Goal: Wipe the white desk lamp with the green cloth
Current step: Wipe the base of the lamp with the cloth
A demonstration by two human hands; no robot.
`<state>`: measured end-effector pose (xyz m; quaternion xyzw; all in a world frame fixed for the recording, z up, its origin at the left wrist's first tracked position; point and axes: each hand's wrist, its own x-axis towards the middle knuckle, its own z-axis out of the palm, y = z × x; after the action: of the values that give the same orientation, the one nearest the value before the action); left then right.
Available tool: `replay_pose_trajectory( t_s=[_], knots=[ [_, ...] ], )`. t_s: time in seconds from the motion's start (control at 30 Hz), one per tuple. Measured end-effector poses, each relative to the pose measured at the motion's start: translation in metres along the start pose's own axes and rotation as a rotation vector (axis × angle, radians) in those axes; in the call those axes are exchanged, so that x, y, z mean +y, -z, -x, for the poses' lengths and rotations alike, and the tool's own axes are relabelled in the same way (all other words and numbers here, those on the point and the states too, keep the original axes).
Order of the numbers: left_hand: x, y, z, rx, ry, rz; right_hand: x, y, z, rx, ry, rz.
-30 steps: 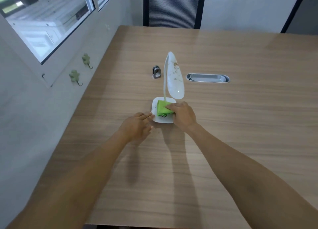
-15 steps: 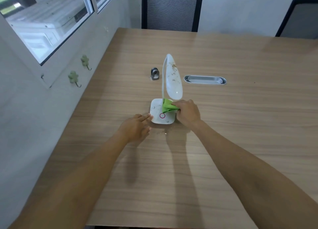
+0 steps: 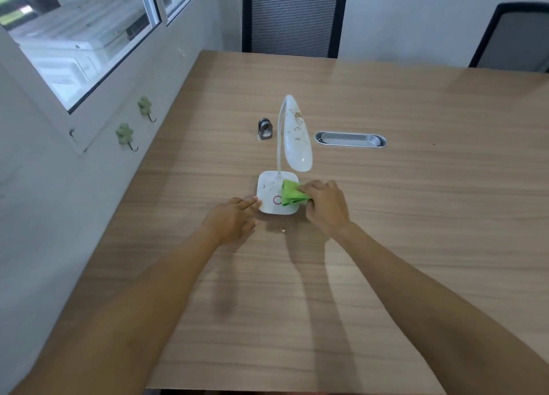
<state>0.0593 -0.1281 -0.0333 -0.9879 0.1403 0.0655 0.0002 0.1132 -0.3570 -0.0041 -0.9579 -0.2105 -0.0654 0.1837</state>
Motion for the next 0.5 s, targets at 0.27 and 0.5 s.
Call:
replay_pose_trajectory(
  t_s=[0.27, 0.5],
  knots=[
    [0.005, 0.026, 0.008, 0.076, -0.126, -0.227, -0.015, -0.018, 0.038, -0.063, 0.134, 0.018],
    [-0.005, -0.001, 0.002, 0.021, -0.025, -0.002, -0.037, -0.002, -0.017, 0.065, 0.076, 0.044]
  ],
)
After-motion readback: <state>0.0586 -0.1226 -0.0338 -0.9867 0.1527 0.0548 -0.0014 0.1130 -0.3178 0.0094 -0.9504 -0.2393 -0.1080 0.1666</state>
